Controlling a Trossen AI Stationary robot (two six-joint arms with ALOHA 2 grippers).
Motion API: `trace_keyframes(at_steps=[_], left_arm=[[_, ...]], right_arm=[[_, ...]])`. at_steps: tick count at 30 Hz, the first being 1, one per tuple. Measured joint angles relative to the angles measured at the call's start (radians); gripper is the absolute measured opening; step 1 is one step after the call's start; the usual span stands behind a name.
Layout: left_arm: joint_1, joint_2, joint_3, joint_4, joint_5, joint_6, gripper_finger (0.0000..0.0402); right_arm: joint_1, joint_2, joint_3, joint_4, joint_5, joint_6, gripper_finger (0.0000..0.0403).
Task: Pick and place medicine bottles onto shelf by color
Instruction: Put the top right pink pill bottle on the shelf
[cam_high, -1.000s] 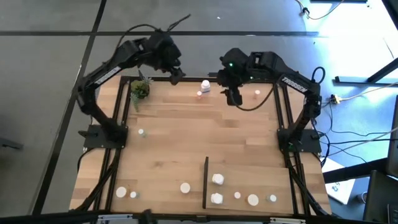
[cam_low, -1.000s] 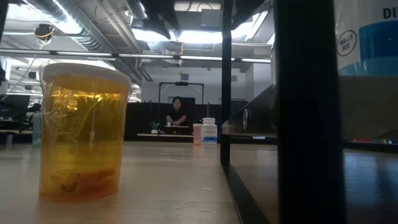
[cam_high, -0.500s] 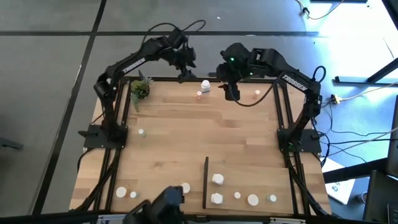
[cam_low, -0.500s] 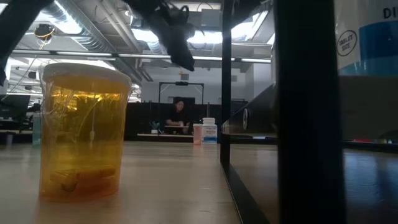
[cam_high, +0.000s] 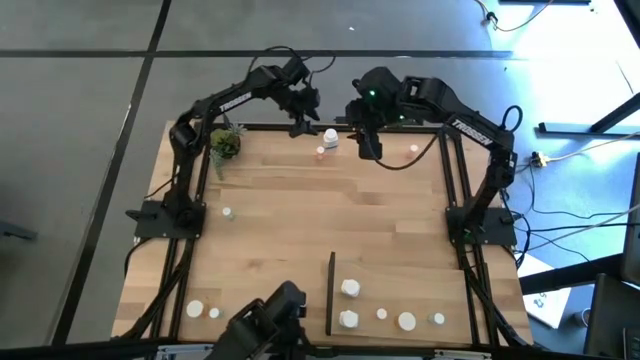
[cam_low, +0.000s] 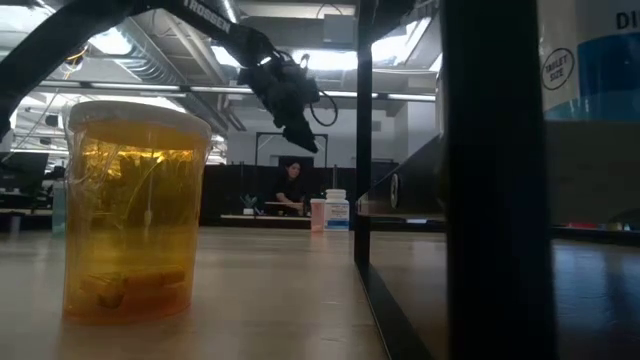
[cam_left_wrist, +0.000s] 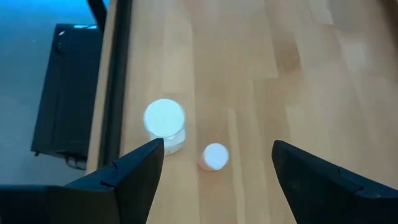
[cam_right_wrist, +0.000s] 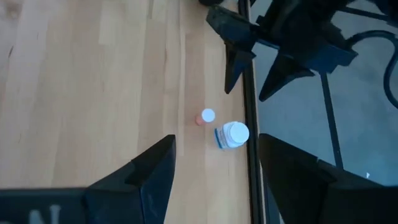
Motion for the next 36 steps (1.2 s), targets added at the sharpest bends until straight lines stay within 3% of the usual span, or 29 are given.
trace_keyframes(at_steps=[6, 18, 30, 36], left_arm=[[0.000, 0.006, 0.000, 0.030, -0.031, -0.017, 0.0292], [-0.004, 0.010, 0.000, 0.036, -0.032, -0.075, 0.0292], [-0.027, 0.032, 0.003, 0.073, -0.075, -0.108, 0.0292], [-0.003, 0.069, 0.001, 0.077, -0.056, -0.220, 0.0292]], right_arm=[[-0.081, 0.004, -0.106, 0.068, -0.090, 0.000, 0.0229], [-0.147, 0.005, -0.281, 0.186, -0.101, -0.001, 0.0229], [-0.146, 0.004, -0.301, 0.233, -0.140, 0.004, 0.0229], [-0.146, 0.004, -0.301, 0.233, -0.178, 0.005, 0.0229]])
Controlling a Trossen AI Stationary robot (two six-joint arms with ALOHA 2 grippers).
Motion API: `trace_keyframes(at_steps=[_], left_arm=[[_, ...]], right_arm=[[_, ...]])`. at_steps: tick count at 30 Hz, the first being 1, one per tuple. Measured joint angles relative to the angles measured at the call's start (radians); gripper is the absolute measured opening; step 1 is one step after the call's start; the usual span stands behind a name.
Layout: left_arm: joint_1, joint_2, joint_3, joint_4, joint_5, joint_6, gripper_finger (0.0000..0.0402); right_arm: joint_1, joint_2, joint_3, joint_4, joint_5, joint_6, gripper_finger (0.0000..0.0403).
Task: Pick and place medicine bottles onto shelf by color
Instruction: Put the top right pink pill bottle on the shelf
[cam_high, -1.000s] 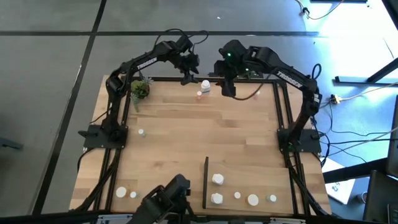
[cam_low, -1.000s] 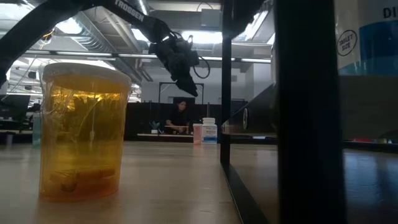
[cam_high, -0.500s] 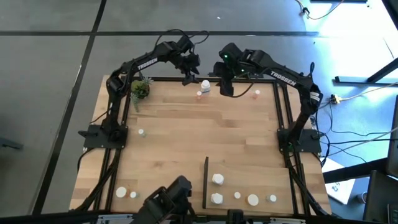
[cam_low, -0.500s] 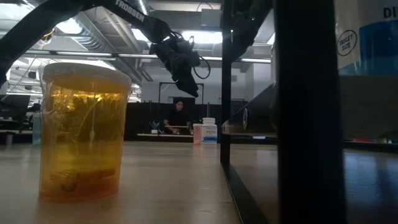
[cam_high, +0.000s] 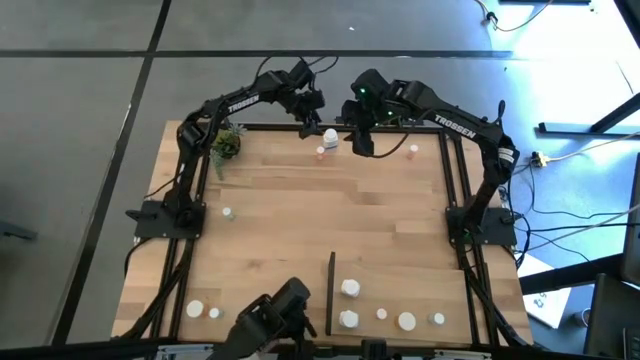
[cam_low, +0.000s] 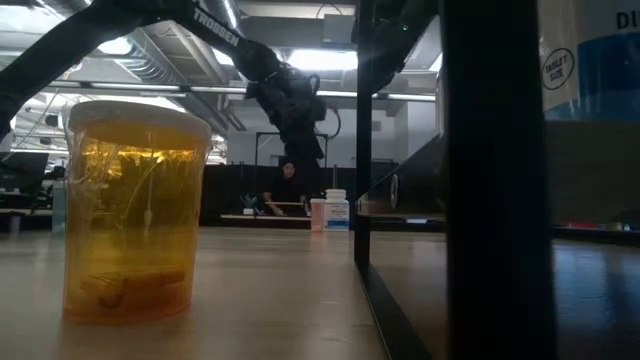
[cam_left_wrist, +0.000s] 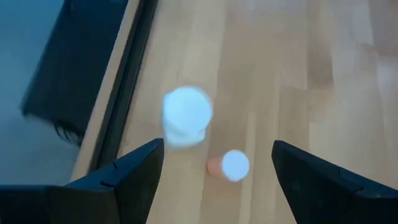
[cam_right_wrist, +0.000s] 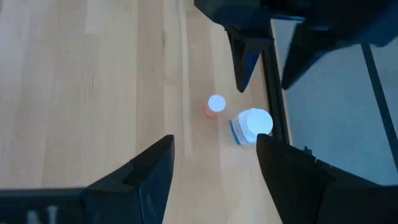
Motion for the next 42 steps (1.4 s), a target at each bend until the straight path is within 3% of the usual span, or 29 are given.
trace_keyframes(at_steps=[7, 12, 18, 25, 34, 42], left_arm=[[0.056, -0.003, 0.000, 0.033, 0.036, -0.114, 0.0292], [0.069, 0.010, 0.000, 0.065, 0.046, -0.098, 0.0292], [0.082, 0.008, 0.000, 0.099, -0.074, -0.071, 0.0292], [0.122, 0.012, 0.000, 0.119, -0.078, -0.193, 0.0292], [0.097, 0.013, 0.000, 0.124, -0.092, -0.110, 0.0292], [0.097, 0.013, 0.000, 0.137, -0.168, -0.196, 0.0292]], right_arm=[[0.000, 0.000, 0.000, 0.001, 0.000, 0.001, 0.0229], [0.000, 0.000, 0.000, 0.002, 0.001, 0.001, 0.0229], [-0.001, 0.000, 0.000, 0.009, 0.001, 0.001, 0.0229], [-0.001, 0.000, 0.000, 0.009, 0.001, 0.002, 0.0229], [-0.001, 0.000, 0.000, 0.009, 0.001, 0.002, 0.0229], [-0.001, 0.000, 0.000, 0.009, 0.001, 0.002, 0.0229]])
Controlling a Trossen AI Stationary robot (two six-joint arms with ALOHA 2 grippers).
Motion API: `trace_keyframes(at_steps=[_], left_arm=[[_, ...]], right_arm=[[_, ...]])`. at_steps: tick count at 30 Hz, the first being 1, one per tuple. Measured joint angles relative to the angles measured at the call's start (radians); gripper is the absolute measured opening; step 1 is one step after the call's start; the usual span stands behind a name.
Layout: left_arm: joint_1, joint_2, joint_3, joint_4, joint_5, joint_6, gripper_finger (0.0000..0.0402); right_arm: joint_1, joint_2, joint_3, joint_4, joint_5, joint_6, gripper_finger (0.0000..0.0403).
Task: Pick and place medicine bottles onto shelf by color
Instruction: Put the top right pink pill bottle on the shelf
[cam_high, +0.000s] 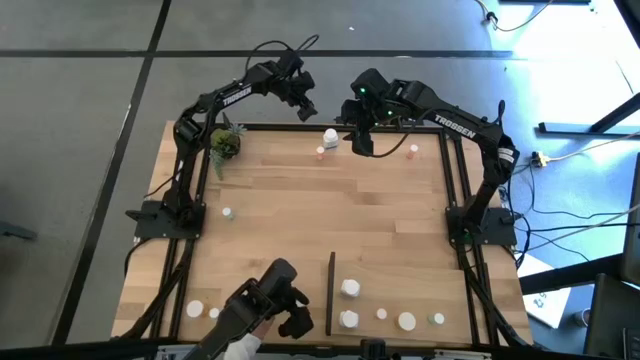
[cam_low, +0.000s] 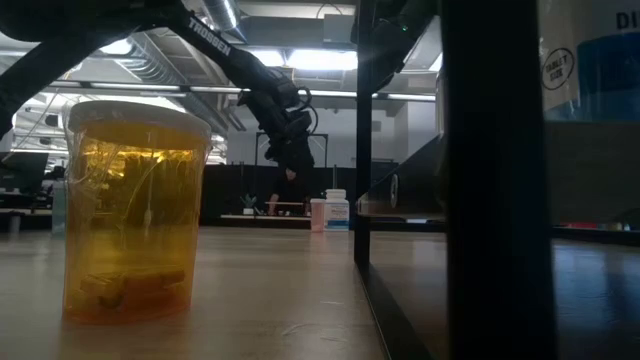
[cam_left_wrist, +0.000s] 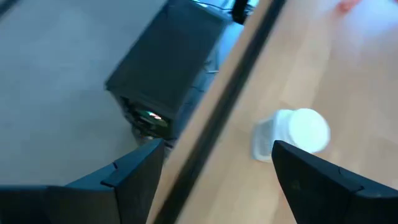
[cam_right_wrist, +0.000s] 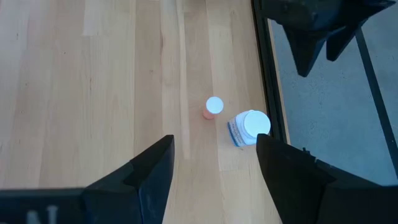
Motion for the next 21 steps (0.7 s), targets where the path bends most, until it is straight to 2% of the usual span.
trace_keyframes(at_steps=[21], left_arm=[[-0.050, 0.006, 0.000, 0.021, -0.021, 0.139, 0.0292]], right_arm=[[0.000, 0.000, 0.001, 0.000, 0.000, 0.001, 0.0229]])
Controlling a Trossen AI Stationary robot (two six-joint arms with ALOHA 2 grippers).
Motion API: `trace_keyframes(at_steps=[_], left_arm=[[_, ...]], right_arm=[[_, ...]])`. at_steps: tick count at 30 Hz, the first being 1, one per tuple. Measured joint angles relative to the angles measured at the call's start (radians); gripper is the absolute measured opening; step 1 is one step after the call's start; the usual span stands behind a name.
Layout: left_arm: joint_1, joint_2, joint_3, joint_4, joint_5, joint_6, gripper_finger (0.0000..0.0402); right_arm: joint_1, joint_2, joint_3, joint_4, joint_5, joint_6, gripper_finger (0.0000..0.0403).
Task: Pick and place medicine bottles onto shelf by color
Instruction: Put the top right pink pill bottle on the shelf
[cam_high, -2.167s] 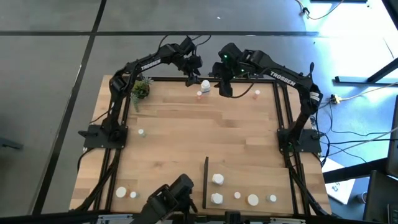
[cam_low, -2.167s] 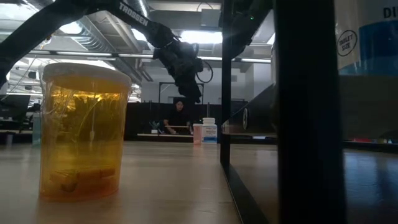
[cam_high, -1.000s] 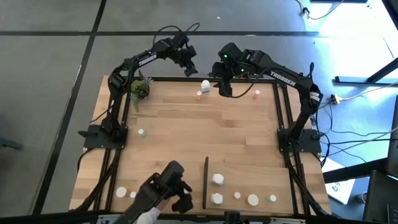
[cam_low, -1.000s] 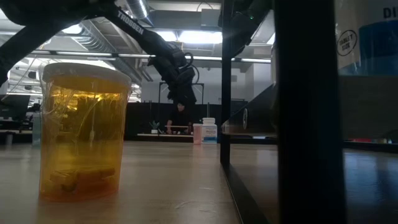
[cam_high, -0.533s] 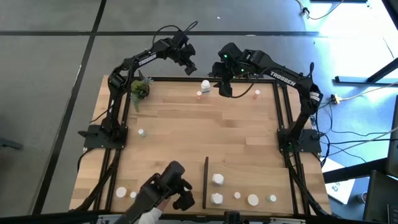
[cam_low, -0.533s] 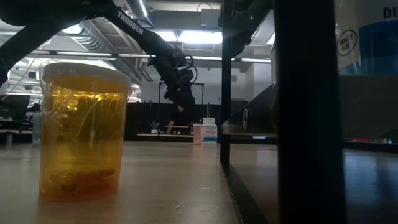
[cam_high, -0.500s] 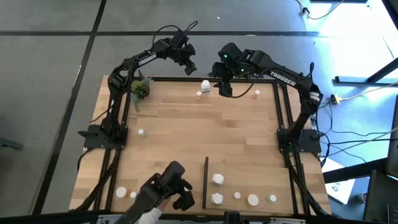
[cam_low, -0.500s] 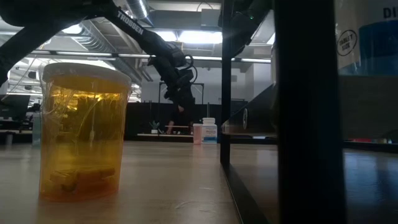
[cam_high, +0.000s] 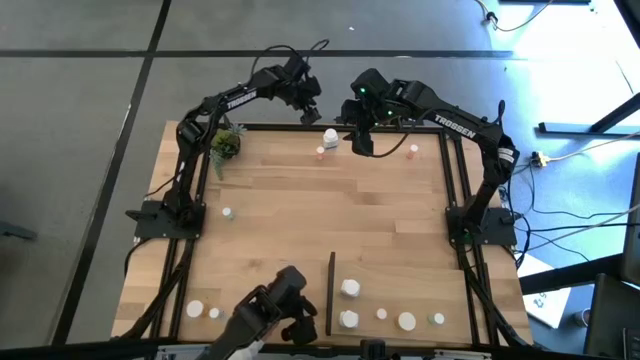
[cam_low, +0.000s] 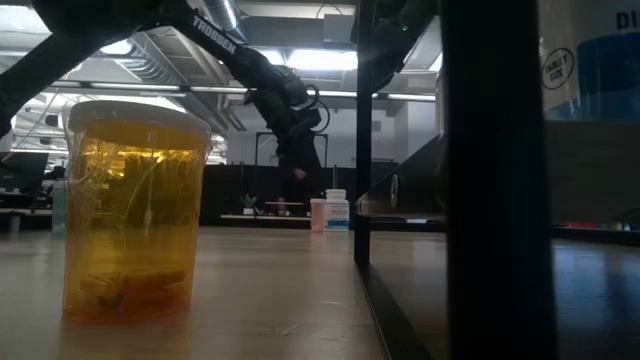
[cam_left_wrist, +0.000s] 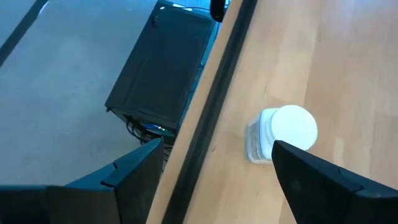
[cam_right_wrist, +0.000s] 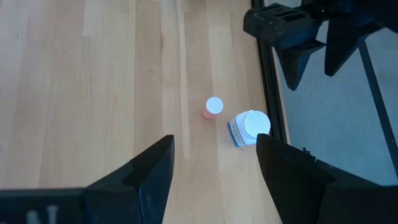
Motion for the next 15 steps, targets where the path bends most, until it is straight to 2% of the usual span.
trace_keyframes(at_steps=[15], left_arm=[[-0.006, 0.000, 0.000, 0.015, -0.004, 0.002, 0.0292]], right_arm=[[0.000, 0.000, 0.000, 0.000, 0.000, 0.026, 0.0229]])
